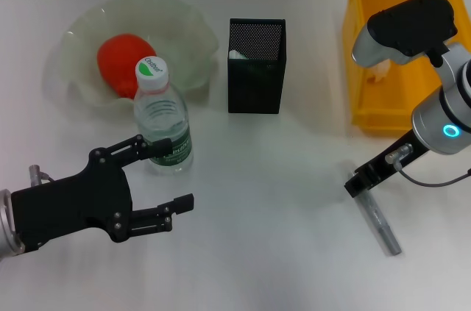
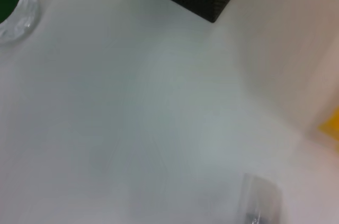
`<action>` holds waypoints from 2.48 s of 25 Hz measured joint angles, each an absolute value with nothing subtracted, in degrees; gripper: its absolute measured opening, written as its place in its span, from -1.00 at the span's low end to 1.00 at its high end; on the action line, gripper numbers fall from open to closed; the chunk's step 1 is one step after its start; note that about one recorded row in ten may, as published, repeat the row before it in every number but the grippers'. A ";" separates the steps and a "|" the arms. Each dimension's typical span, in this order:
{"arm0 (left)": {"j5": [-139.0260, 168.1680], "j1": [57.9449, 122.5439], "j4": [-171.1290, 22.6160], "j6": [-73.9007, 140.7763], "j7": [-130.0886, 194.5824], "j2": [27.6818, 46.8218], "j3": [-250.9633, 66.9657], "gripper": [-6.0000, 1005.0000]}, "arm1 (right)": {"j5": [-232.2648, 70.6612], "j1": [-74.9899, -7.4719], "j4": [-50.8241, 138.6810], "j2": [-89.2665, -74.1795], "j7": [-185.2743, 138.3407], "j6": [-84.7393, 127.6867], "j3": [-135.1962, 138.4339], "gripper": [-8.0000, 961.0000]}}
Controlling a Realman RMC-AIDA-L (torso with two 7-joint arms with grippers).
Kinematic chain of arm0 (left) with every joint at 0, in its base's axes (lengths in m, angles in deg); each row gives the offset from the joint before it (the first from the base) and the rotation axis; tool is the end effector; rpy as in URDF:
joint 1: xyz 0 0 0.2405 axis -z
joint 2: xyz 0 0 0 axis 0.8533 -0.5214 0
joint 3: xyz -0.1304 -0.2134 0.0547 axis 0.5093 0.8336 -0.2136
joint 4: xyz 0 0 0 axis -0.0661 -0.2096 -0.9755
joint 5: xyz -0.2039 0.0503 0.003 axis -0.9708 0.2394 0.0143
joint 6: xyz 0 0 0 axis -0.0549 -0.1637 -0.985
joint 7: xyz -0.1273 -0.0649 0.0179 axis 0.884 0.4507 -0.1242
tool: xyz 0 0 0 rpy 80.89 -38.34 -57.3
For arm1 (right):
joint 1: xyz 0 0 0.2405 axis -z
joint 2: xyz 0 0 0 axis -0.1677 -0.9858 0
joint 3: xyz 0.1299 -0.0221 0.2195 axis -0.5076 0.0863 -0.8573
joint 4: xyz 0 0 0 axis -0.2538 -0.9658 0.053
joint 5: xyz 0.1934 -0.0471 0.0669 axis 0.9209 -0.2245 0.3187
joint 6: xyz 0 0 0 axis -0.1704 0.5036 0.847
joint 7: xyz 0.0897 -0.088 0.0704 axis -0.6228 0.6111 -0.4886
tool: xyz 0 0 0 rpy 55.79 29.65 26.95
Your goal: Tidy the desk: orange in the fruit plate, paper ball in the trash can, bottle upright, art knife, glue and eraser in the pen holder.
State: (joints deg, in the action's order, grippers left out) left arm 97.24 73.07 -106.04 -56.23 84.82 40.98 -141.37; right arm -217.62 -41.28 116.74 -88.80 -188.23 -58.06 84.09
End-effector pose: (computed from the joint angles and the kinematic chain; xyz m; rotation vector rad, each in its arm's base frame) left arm -0.2905 0.2412 -0.0143 -2.6773 -0.2715 -0.9453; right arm 0.1944 0.3296 -0.0333 -2.4033 1.2635 -0.5996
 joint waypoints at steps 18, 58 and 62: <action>97.33 72.72 -105.98 -56.44 84.98 40.92 -141.37 0.68 | -215.95 -40.16 117.53 -88.80 -186.37 -57.37 84.32 -0.59; 97.33 73.33 -105.36 -56.15 84.46 41.07 -141.99 0.68 | -139.59 -50.91 66.22 -88.83 -83.65 -29.71 60.65 -0.68; 97.33 73.29 -105.32 -56.31 84.39 41.06 -141.99 0.68 | -139.55 -48.94 66.84 -88.78 -83.55 -30.38 60.74 -0.56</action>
State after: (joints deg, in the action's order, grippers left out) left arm 97.33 73.29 -105.32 -56.31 84.39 41.06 -141.99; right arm -139.55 -48.94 66.84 -88.78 -83.55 -30.38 60.74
